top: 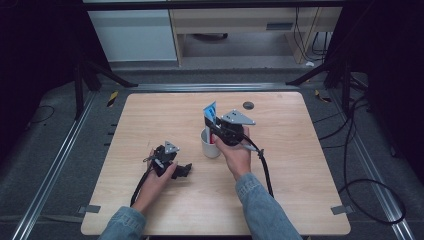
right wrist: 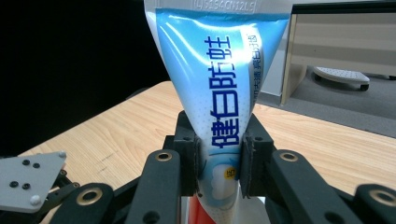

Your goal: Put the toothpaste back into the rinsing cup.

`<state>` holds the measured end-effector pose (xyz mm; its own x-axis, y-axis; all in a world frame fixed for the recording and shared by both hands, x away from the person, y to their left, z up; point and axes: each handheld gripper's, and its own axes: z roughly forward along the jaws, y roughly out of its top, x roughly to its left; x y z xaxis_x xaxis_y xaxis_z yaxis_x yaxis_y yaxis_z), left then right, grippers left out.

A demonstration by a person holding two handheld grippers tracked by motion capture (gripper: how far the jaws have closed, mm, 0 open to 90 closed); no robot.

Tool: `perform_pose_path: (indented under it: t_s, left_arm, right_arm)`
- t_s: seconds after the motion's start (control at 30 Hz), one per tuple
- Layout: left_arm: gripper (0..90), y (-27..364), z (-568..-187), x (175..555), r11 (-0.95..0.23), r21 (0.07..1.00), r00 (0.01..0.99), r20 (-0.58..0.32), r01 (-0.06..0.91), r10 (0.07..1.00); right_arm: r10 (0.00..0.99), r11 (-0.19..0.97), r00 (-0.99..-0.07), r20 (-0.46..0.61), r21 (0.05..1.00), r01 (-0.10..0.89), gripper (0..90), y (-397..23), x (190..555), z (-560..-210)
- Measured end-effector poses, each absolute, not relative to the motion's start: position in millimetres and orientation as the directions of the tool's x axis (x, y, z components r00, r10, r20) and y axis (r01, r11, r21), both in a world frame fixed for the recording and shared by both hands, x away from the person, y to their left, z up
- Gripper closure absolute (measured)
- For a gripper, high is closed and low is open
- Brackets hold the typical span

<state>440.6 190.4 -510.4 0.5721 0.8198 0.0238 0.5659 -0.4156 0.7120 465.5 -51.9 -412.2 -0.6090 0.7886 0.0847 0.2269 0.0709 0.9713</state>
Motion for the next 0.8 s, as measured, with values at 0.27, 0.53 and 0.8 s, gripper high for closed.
perform_pose_path:
  t_s: [0.27, 0.53, 0.8]
  left_arm:
    - [0.0, 190, -510, 441, -0.416, 0.712, 0.573, 0.023, 0.566, 0.819]
    - [0.0, 190, -510, 441, -0.416, 0.712, 0.573, 0.023, 0.566, 0.819]
    - [0.0, 190, -510, 441, -0.416, 0.712, 0.573, 0.023, 0.566, 0.819]
  right_arm:
    - [0.790, 0.082, -0.607, 0.081, 0.968, 0.235, 72.5, -51, 466, -420]
    - [0.790, 0.082, -0.607, 0.083, 0.968, 0.239, 72.4, -49, 467, -426]
    - [0.798, 0.071, -0.595, 0.095, 0.966, 0.249, 72.3, -51, 467, -430]
